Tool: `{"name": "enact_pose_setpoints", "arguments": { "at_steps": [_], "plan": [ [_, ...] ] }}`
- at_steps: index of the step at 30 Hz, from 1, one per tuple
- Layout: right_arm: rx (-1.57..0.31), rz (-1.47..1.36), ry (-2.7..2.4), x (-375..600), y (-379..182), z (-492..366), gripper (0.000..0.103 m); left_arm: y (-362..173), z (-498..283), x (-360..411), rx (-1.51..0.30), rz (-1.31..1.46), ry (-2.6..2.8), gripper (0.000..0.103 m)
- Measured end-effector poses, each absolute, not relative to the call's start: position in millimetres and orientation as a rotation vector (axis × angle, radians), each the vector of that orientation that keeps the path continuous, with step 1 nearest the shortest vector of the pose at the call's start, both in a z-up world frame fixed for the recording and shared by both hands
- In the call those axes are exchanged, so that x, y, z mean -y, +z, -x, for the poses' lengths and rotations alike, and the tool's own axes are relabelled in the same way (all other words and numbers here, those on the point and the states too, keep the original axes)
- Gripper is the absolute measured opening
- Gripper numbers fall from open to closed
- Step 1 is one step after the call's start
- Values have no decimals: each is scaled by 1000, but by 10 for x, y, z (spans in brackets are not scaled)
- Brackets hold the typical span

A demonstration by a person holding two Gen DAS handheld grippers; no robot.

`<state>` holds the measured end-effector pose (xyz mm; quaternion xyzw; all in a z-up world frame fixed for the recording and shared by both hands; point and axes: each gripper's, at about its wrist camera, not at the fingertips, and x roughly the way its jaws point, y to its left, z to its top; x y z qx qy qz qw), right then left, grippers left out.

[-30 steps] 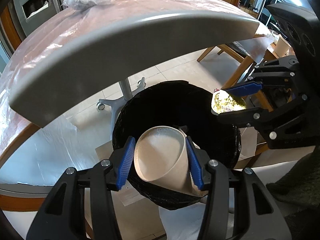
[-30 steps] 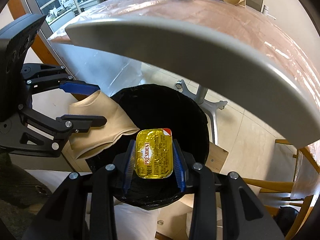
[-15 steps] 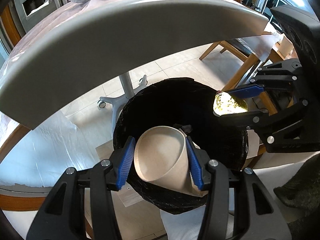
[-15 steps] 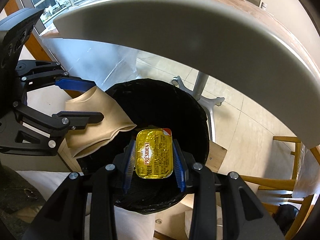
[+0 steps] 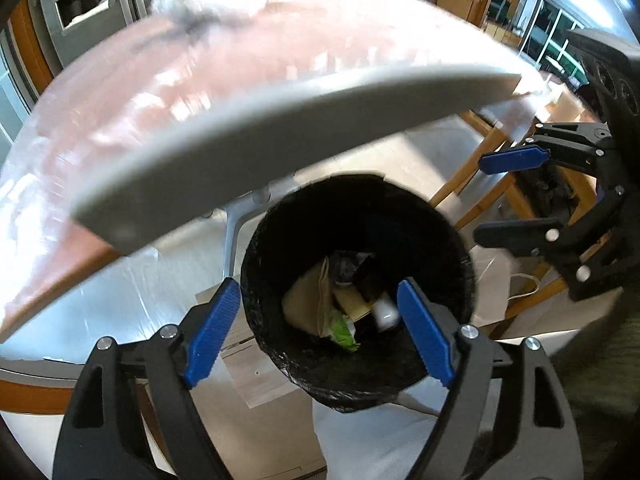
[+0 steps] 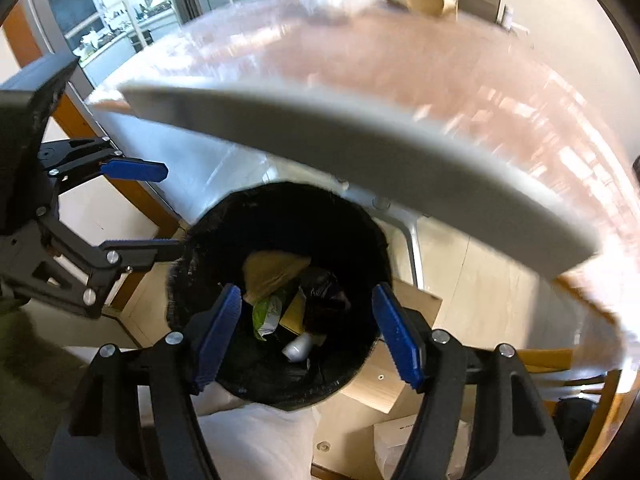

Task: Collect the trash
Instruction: 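Open both grippers to drop the paper cone and butter tub into the bin, then swing both tools back over the table toward the plastic bag and paper cone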

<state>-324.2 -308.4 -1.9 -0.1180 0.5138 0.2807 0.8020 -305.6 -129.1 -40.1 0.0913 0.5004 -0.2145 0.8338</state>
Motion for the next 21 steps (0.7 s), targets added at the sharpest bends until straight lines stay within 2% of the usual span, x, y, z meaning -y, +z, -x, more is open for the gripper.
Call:
{"name": "enact_pose_setpoints", "arguments": {
  "at_steps": [3, 5, 8, 14, 21],
  "plan": [
    [-1028, 216, 635, 3196, 383, 3297, 74, -51, 3160, 1247, -997, -171, -490, 86],
    [-956, 177, 620, 3282, 654, 3266, 88, 183, 3181, 1205, -937, -157, -501, 95],
    [-857, 123, 519, 3406, 969, 3050, 98, 499, 3051, 1154, -844, -139, -463, 100],
    [-798, 55, 362, 3424, 1155, 2229, 99, 725, 2438, 1038, -789, -60, -354, 101],
    [-830, 29, 332, 3127, 1023, 1243, 99, 592, 1593, 1082, -807, 14, -332, 101]
  ]
}}
